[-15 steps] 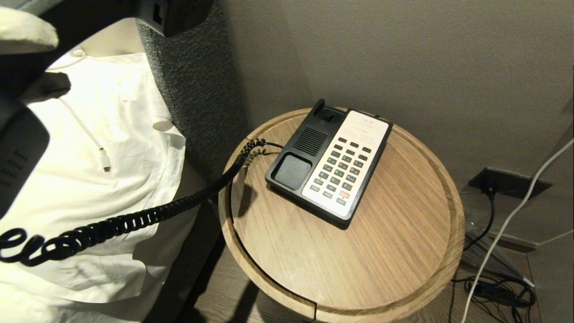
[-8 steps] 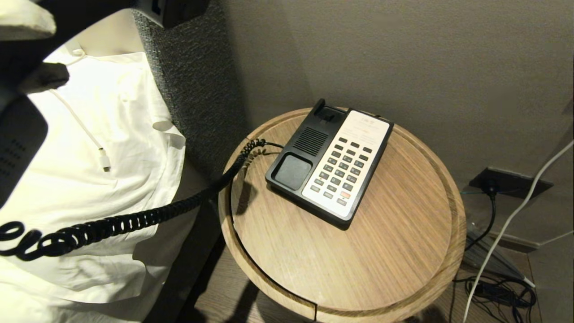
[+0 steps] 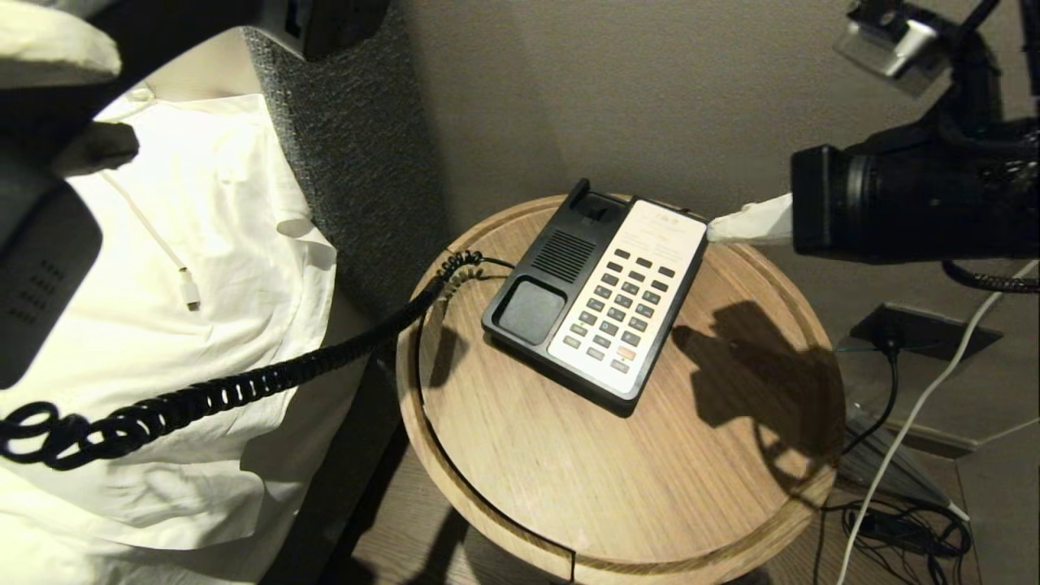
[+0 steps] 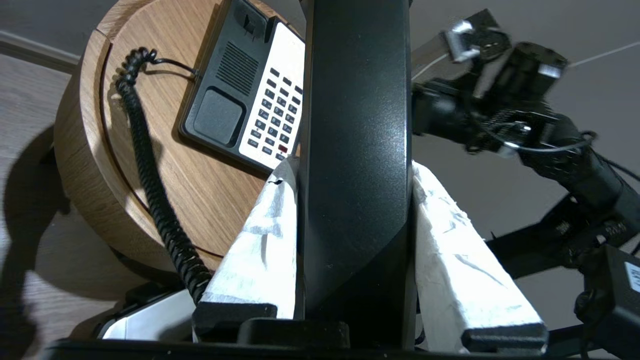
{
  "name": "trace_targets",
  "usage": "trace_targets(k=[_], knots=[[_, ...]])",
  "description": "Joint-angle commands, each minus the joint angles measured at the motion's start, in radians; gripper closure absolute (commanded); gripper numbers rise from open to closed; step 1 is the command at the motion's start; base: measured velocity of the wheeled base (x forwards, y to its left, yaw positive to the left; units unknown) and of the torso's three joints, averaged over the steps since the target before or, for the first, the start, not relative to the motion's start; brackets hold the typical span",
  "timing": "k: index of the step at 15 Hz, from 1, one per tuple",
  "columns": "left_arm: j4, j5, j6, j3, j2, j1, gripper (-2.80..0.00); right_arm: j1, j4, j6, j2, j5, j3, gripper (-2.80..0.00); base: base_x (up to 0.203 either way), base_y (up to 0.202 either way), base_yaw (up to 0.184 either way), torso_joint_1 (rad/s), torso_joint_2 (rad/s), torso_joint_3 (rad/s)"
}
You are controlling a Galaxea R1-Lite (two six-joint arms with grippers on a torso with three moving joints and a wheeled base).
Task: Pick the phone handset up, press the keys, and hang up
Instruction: Dial the number
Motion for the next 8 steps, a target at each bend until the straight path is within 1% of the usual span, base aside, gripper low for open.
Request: trace_targets(k=[1,2,4,6,8], knots=[[0.003,0.0,-0.004,0.008,-0.004,0.0,0.0,0.017,-0.07,0.002,0.077,-0.062,-0.001,0.0,0.0,0.0,0.0,0.0,0.0,0.0],[0.003,0.001,-0.004,0.009,-0.005,0.0,0.0,0.017,-0.093,0.002,0.078,-0.074,0.0,0.0,0.0,0.0,0.0,0.0,0.0,0.0],[0.003,0.001,-0.003,0.008,-0.004,0.0,0.0,0.017,-0.094,-0.004,0.09,-0.081,0.0,0.0,0.0,0.0,0.0,0.0,0.0,0.0],[0.003,0.0,-0.004,0.012,-0.006,0.0,0.0,0.018,-0.08,-0.006,0.097,-0.081,0.002,0.0,0.0,0.0,0.0,0.0,0.0,0.0],[0.003,0.001,-0.004,0.025,-0.011,0.0,0.0,0.024,-0.024,-0.007,0.101,-0.081,-0.003,0.0,0.0,0.0,0.0,0.0,0.0,0.0]])
